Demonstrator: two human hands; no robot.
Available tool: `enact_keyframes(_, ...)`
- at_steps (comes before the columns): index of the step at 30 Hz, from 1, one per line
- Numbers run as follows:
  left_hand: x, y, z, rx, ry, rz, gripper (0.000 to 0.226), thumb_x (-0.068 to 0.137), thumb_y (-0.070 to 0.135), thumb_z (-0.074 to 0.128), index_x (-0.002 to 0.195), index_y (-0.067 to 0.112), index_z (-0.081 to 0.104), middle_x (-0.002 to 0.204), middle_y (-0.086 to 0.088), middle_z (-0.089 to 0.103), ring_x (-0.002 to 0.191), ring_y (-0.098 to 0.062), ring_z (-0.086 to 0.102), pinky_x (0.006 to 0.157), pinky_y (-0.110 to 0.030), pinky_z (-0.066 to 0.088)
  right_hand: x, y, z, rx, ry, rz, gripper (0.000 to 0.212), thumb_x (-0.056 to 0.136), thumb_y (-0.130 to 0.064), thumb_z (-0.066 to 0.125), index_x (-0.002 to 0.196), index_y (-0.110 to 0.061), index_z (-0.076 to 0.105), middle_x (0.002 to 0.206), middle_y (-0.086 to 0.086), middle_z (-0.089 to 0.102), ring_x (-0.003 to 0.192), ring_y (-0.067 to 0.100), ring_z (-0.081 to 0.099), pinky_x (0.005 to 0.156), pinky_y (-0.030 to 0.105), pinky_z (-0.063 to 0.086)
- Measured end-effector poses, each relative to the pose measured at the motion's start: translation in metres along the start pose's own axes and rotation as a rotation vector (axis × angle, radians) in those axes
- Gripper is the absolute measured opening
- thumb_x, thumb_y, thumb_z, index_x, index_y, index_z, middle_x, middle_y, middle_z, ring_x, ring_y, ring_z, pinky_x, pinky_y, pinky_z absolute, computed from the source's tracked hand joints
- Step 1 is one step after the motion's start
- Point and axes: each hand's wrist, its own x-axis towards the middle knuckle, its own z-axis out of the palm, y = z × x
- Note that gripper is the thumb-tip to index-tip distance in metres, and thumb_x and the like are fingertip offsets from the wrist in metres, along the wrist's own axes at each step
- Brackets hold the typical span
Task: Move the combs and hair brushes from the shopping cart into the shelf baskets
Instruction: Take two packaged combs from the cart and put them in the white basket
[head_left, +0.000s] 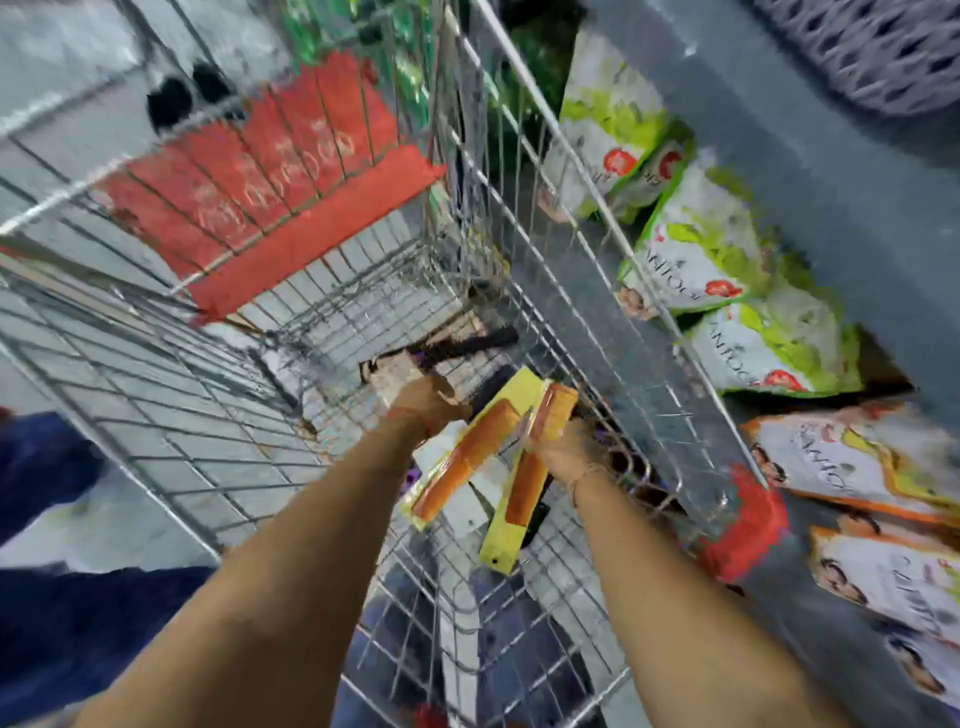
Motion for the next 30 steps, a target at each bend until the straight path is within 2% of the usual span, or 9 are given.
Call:
enact_keyframes(2, 0.008, -0.006, 0.010, 0.198, -0.080, -0.004, 0.050, 0.084, 0.029, 0.064, 0.122, -0.002, 0.058, 0.128, -0.021, 0.059, 0.118, -0.030, 0.055, 0.083, -0.028, 0.046, 0.015, 0.014, 0.014, 0.075, -0.037, 0.099, 0.028, 0.085, -0.012, 0.063, 0.107, 0.004, 0.056, 0.114, 0.020, 0.060, 0.104, 0.030, 0.058, 0.080, 0.036, 0.053)
enact_keyframes(4, 0.011, -0.017, 0.027, 0.300, -0.100, -0.007, 0.053, 0.084, 0.031, 0.062, 0.124, -0.003, 0.054, 0.130, -0.021, 0.056, 0.122, -0.032, 0.052, 0.098, -0.034, 0.041, 0.025, 0.035, 0.030, 0.036, -0.154, 0.209, 0.040, 0.087, -0.005, 0.057, 0.124, 0.007, 0.046, 0.132, 0.021, 0.051, 0.120, 0.035, 0.050, 0.101, 0.041, 0.041)
enact_keyframes(7, 0.013, -0.026, 0.054, 0.333, -0.049, -0.008, 0.052, 0.083, 0.029, 0.060, 0.125, 0.003, 0.043, 0.126, -0.022, 0.050, 0.116, -0.039, 0.052, 0.094, -0.046, 0.045, 0.032, 0.051, 0.041, -0.041, 0.001, 0.230, 0.016, 0.082, -0.015, 0.068, 0.081, -0.006, 0.055, 0.082, 0.010, 0.063, 0.077, 0.027, 0.062, 0.076, 0.038, 0.051)
enact_keyframes(8, 0.012, -0.026, 0.058, 0.299, -0.006, -0.009, 0.051, 0.083, 0.028, 0.059, 0.124, 0.005, 0.042, 0.124, -0.021, 0.048, 0.112, -0.041, 0.054, 0.091, -0.047, 0.047, 0.034, 0.053, 0.042, -0.046, 0.097, 0.227, 0.023, 0.081, -0.016, 0.069, 0.075, -0.005, 0.049, 0.075, 0.008, 0.058, 0.073, 0.026, 0.061, 0.072, 0.039, 0.050)
enact_keyframes(12, 0.020, -0.021, 0.054, 0.246, -0.054, -0.051, 0.022, 0.077, 0.018, 0.064, 0.098, 0.009, 0.064, 0.105, -0.018, 0.062, 0.103, -0.032, 0.064, 0.080, -0.032, 0.049, 0.036, 0.046, 0.036, -0.181, 0.052, 0.228, 0.048, 0.081, -0.018, 0.067, 0.121, 0.000, 0.046, 0.119, 0.014, 0.059, 0.110, 0.035, 0.057, 0.090, 0.041, 0.049)
enact_keyframes(16, 0.032, -0.024, 0.035, 0.165, -0.159, -0.078, 0.024, 0.076, 0.009, 0.063, 0.098, 0.007, 0.071, 0.099, -0.011, 0.072, 0.093, -0.028, 0.065, 0.077, -0.026, 0.051, 0.023, 0.046, 0.024, -0.080, 0.082, 0.129, 0.027, 0.068, -0.015, 0.079, 0.084, -0.008, 0.059, 0.100, 0.012, 0.068, 0.087, 0.032, 0.065, 0.079, 0.046, 0.057)
enact_keyframes(19, 0.037, -0.031, 0.024, -0.184, -0.174, -0.133, 0.017, 0.076, -0.005, 0.062, 0.072, 0.012, 0.065, 0.053, 0.004, 0.058, 0.054, -0.018, 0.044, 0.047, -0.016, 0.040, 0.011, 0.048, 0.033, 0.041, 0.129, 0.003, 0.024, 0.071, -0.015, 0.076, 0.083, -0.010, 0.056, 0.099, 0.010, 0.069, 0.087, 0.031, 0.066, 0.078, 0.046, 0.057)
enact_keyframes(24, 0.030, -0.034, 0.008, -0.463, -0.364, -0.158, 0.024, 0.077, -0.005, 0.065, 0.076, 0.019, 0.062, 0.083, 0.003, 0.062, 0.099, -0.019, 0.051, 0.092, -0.038, 0.036, -0.007, 0.025, 0.049, 0.043, 0.178, -0.304, 0.019, 0.085, -0.017, 0.062, 0.099, -0.009, 0.052, 0.103, 0.013, 0.068, 0.088, 0.028, 0.066, 0.069, 0.031, 0.052)
enact_keyframes(30, 0.000, -0.004, -0.043, -0.502, -0.413, 0.016, 0.027, 0.087, -0.006, 0.052, 0.080, 0.019, 0.062, 0.075, 0.006, 0.070, 0.088, -0.018, 0.058, 0.082, -0.033, 0.044, -0.045, -0.007, 0.018, 0.242, 0.401, -0.551, 0.015, 0.090, -0.016, 0.053, 0.092, -0.003, 0.046, 0.087, 0.011, 0.053, 0.074, 0.019, 0.048, 0.061, 0.030, 0.037)
